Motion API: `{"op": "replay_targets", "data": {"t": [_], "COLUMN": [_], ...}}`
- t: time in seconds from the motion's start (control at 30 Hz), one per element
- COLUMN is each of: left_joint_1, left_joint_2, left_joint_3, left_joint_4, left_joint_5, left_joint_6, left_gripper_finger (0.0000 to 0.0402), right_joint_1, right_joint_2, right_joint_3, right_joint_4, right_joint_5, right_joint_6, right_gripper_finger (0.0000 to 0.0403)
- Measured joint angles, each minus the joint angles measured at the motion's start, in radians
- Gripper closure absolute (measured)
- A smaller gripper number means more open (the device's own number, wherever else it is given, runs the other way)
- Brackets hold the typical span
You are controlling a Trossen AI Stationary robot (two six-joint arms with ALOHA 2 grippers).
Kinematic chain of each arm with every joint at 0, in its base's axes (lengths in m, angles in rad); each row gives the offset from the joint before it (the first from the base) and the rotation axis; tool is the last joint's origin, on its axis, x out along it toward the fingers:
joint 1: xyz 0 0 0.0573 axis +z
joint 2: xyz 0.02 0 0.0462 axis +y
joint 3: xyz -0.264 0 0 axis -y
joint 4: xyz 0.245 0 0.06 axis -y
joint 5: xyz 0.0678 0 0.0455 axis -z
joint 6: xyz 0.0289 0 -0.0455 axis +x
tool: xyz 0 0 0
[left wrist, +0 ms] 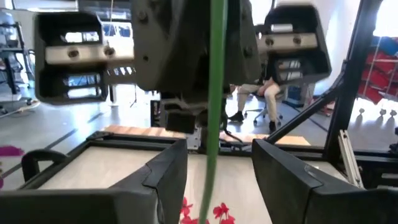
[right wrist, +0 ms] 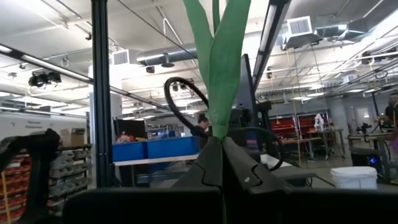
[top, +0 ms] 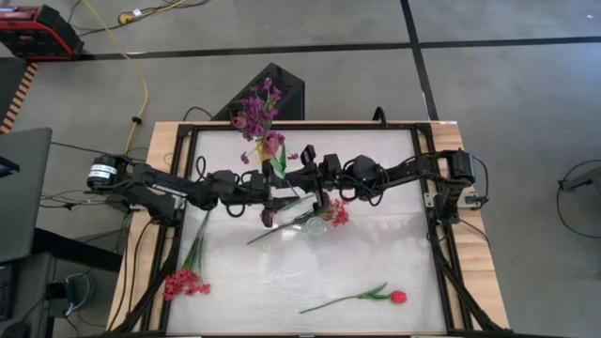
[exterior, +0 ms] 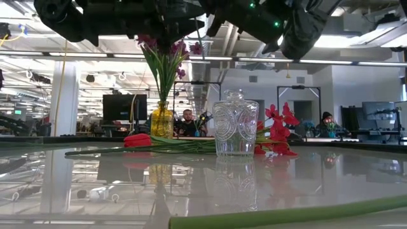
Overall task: Sort flowers into vase by color
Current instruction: Put the purple flower into the yellow vase
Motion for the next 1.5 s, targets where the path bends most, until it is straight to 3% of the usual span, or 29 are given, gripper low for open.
{"op": "replay_targets", "data": {"t": [0.13,0.3,0.37,0.5,0.83,1.07,1.2,1.5], "left_joint_1": [0.000,0.000,0.000,0.000,0.000,-0.001,-0.005,-0.011], "left_joint_2": [0.000,0.000,0.000,-0.039,-0.225,-0.230,-0.230,-0.229], "left_joint_3": [0.000,0.000,0.000,0.000,-0.001,0.000,0.000,0.000], "left_joint_4": [0.000,-0.001,-0.006,-0.113,-0.439,-0.454,-0.455,-0.473], "left_joint_5": [0.000,-0.004,-0.007,-0.042,-0.104,-0.102,-0.099,-0.099], "left_joint_6": [0.002,0.034,0.037,0.033,-0.019,-0.032,-0.035,-0.034], "left_gripper_finger": [0.0270,0.0376,0.0392,0.0399,0.0401,0.0401,0.0401,0.0401], "right_joint_1": [-0.003,-0.002,-0.002,-0.009,-0.017,-0.005,-0.006,-0.008], "right_joint_2": [0.000,0.000,0.000,-0.022,-0.154,-0.149,-0.147,-0.148], "right_joint_3": [0.000,0.000,0.000,0.000,0.000,0.000,0.000,0.000], "right_joint_4": [-0.012,-0.032,-0.040,-0.120,-0.540,-0.579,-0.606,-0.609], "right_joint_5": [-0.004,-0.010,-0.023,-0.034,-0.040,0.005,0.009,0.011], "right_joint_6": [0.000,0.003,0.003,-0.017,-0.205,-0.254,-0.256,-0.258], "right_gripper_finger": [0.0378,0.0361,0.0356,0.0353,0.0351,0.0345,0.0309,0.0186]}}
